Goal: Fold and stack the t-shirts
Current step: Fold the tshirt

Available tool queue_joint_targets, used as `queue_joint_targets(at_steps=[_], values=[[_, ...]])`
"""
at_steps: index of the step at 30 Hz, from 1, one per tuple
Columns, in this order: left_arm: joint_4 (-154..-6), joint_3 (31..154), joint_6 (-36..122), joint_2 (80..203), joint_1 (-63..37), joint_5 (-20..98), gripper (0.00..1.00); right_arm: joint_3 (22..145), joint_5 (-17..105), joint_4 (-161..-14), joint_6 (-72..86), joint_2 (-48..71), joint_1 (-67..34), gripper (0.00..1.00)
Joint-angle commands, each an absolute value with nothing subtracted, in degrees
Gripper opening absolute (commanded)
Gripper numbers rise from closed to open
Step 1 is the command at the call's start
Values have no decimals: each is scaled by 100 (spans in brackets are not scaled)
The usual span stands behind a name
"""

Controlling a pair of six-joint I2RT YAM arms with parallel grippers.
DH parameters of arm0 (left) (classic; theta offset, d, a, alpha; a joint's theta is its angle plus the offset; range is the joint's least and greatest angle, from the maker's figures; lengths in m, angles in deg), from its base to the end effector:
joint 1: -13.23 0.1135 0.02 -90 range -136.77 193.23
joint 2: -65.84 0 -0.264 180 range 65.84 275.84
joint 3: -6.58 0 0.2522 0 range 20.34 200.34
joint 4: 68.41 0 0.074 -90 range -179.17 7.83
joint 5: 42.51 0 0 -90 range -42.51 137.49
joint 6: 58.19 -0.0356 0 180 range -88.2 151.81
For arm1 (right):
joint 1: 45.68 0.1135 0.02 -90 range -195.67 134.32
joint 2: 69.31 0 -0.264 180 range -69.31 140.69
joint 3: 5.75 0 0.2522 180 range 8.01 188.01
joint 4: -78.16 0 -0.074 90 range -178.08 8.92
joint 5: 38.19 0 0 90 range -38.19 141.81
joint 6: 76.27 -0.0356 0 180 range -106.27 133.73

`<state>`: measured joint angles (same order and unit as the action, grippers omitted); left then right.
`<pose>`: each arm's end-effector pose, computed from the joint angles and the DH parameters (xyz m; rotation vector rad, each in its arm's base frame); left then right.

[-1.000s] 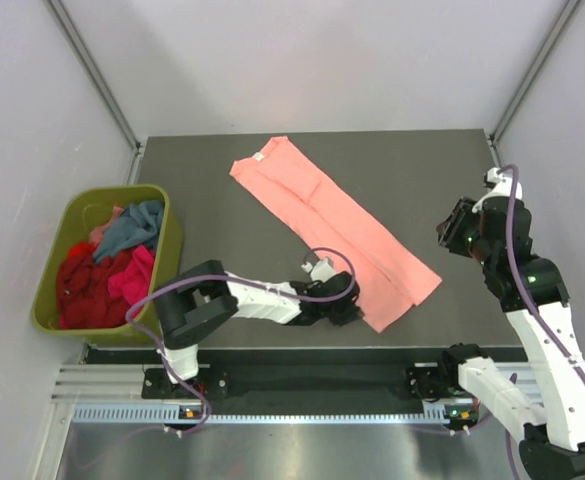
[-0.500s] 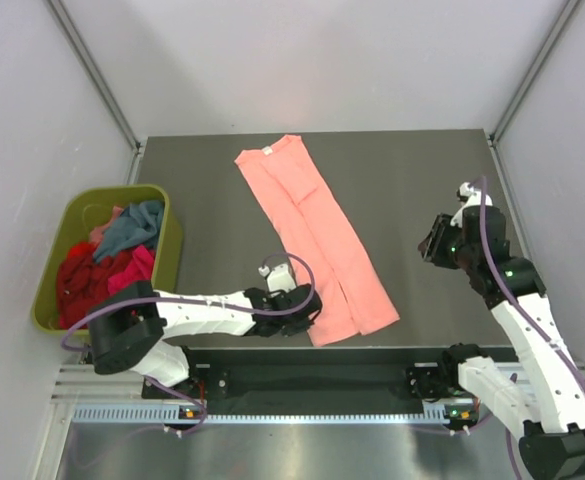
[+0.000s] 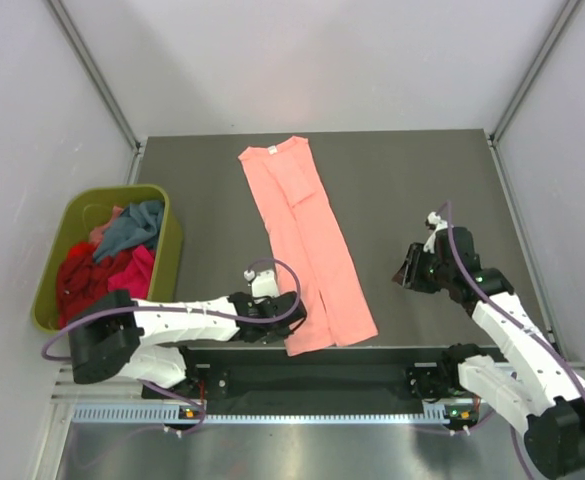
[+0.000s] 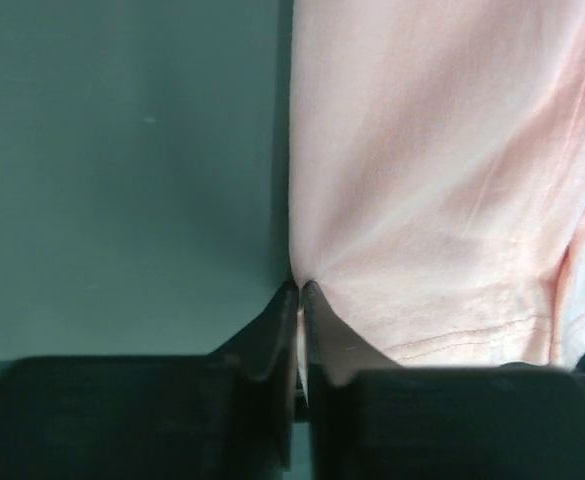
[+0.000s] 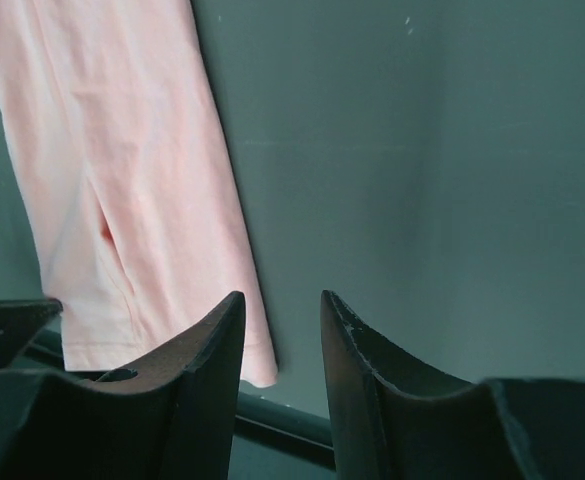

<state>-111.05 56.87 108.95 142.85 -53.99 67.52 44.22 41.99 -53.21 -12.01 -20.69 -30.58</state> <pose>0.0979 -0.2016 0.1568 -0.3180 2.6664 -0.3202 0.1641 0.0506 0.2374 0.1451 2.4452 0.5311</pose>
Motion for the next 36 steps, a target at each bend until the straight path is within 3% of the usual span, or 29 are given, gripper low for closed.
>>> queue_joint_targets(at_steps=[1, 3, 7, 9, 13, 19, 28, 36], values=[[-11934, 5803, 10573, 13967, -5401, 7025, 15, 4264, 3977, -5907, -1483, -2001, -2871, 37], [-12005, 5979, 10397, 13809, -5392, 7104, 30, 4255, 4012, -5943, -1501, -1904, -2784, 37], [-11987, 6620, 9477, 13764, -4789, 6693, 41, 4334, 4065, -6039, -1554, -1781, -2748, 37], [-11970, 6841, 9063, 13861, -4366, 6429, 41, 4396, 4082, -6092, -1554, -1720, -2713, 37], [-11532, 7455, 7738, 14124, -2595, 5482, 41, 4414, 4118, -6189, -1554, -1614, -2669, 37], [-11003, 9008, 6759, 15685, -1132, 5075, 40, 4396, 4153, -6417, -1624, -1368, -2643, 37], [-10467, 10865, 6696, 18006, -146, 4416, 36, 4791, 4276, -6549, -1650, -815, -2590, 37], [-10185, 11622, 6468, 19002, 39, 4301, 36, 5029, 4434, -6620, -1651, -428, -2555, 37]])
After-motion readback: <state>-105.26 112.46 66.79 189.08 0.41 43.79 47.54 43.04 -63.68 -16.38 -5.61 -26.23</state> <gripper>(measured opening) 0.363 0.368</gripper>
